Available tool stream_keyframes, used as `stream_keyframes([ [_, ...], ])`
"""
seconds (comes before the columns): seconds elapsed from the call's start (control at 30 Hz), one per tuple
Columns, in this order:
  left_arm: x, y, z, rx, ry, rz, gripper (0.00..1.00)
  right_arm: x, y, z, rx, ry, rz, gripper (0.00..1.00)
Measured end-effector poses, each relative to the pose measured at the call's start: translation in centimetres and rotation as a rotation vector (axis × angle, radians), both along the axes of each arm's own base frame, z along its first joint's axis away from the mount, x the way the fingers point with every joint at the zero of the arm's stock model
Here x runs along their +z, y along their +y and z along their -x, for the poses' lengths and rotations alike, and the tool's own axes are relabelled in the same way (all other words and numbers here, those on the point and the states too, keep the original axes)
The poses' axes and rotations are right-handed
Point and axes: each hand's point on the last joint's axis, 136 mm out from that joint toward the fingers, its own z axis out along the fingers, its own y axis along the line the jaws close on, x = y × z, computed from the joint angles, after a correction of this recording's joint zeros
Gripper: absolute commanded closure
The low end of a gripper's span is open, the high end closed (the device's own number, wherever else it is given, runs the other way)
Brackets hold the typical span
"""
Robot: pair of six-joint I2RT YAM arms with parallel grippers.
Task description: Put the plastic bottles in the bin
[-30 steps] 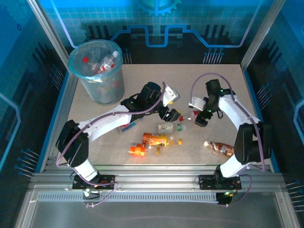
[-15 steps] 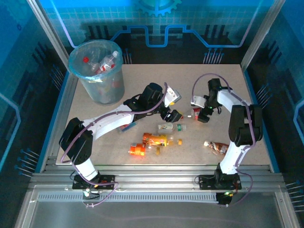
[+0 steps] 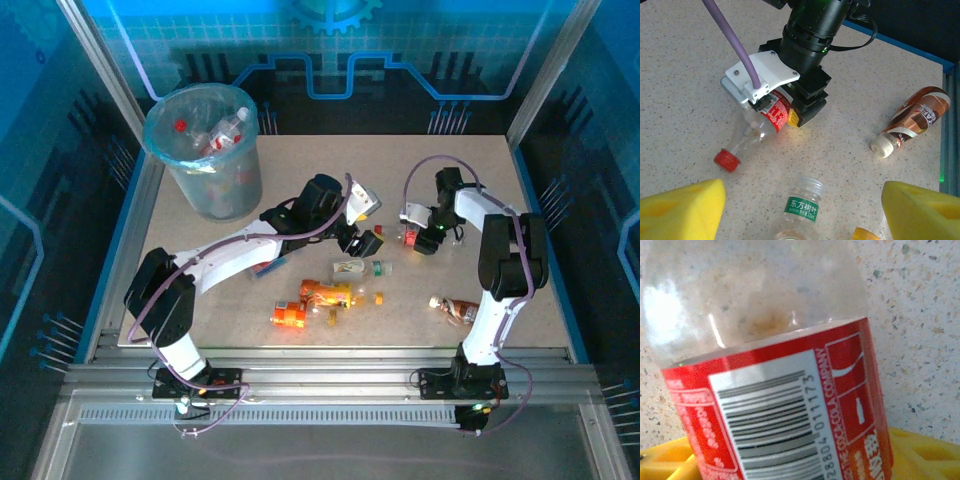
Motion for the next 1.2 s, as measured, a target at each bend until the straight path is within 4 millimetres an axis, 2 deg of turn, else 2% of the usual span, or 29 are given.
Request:
stream_keyframes([
  [0.13,1.4,0.5,-0.1,0.026,-0.014,0.020,0.17,0.3,0.1,0.0,-0.031,0.009,-0.009,0.36],
  [0.27,4.5,1.5,-0.2,0.067,-0.053,0.064,0.18,1.5,-0.1,0.2,-0.081,0.004,-0.011,0.38],
  [0.33,6.3,2.1,-0.6,0.101,-0.065,0.097,0.19,2.8,-0.3,-0.1,-0.117,-0.025,-0.011,0.42],
  [0.5,11.2,4.6,-2.2,0.210,-0.070,0.208,0.20,8.3,-0.6,-0.8,-0.254,-0.159,-0.041,0.43],
  [0.6,13.1,6.4,-3.2,0.282,-0.044,0.269,0.22,11.6,0.0,-0.7,-0.317,-0.232,-0.077,0.43],
  [0.7,14.7,8.4,-4.6,0.368,0.003,0.340,0.25,15.1,2.3,-0.1,-0.338,-0.301,-0.149,0.43],
  [0.83,16.1,10.9,-5.9,0.446,0.070,0.421,0.27,20.2,7.5,1.7,-0.307,-0.371,-0.337,0.45],
  [0.93,16.9,12.1,-6.2,0.459,0.110,0.466,0.28,24.3,11.5,3.8,-0.261,-0.401,-0.527,0.47],
  [1.07,18.6,13.2,-5.0,0.419,0.135,0.511,0.28,28.3,16.1,7.1,-0.172,-0.381,-0.719,0.47],
  [1.2,21.8,13.3,-2.6,0.328,0.132,0.545,0.30,29.1,19.7,10.1,-0.085,-0.290,-0.804,0.47],
])
